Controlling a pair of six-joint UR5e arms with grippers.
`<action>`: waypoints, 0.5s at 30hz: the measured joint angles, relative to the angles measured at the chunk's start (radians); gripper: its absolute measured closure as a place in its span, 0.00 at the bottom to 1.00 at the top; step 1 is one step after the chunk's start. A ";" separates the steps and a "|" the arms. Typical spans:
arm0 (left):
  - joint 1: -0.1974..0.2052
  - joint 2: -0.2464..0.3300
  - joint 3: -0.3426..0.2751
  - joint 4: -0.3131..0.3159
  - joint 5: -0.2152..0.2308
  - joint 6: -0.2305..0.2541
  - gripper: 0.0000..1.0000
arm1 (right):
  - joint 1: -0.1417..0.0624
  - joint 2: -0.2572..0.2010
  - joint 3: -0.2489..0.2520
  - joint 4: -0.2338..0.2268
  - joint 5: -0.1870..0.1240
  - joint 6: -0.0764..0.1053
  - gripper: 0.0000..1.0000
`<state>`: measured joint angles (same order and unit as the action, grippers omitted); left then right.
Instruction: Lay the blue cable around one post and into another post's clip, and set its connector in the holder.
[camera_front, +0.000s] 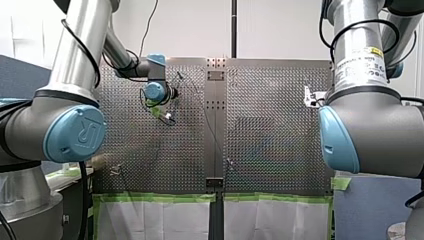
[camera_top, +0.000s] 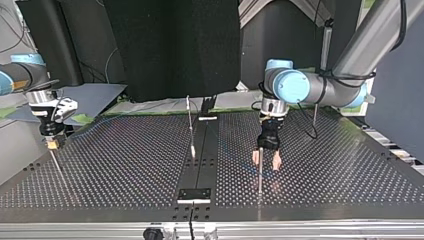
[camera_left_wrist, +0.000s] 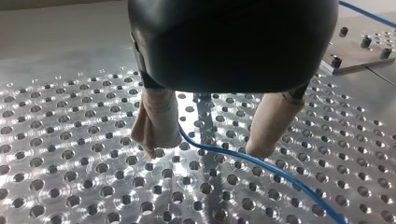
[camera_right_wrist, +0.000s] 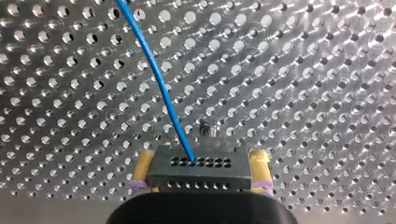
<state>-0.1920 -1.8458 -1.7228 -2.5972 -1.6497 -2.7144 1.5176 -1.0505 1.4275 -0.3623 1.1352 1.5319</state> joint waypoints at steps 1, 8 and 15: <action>0.000 0.000 0.000 0.000 0.000 0.000 0.00 | 0.000 0.000 0.000 -0.001 0.000 0.000 0.50; 0.000 0.000 0.000 0.000 0.000 0.002 0.00 | -0.002 0.000 0.000 -0.010 0.002 0.003 0.36; 0.000 0.000 0.000 0.000 0.000 0.002 0.00 | -0.003 0.001 0.000 -0.025 0.005 0.020 0.16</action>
<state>-0.1920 -1.8458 -1.7230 -2.5972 -1.6497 -2.7121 1.5150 -1.0495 1.4275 -0.3870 1.1402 1.5518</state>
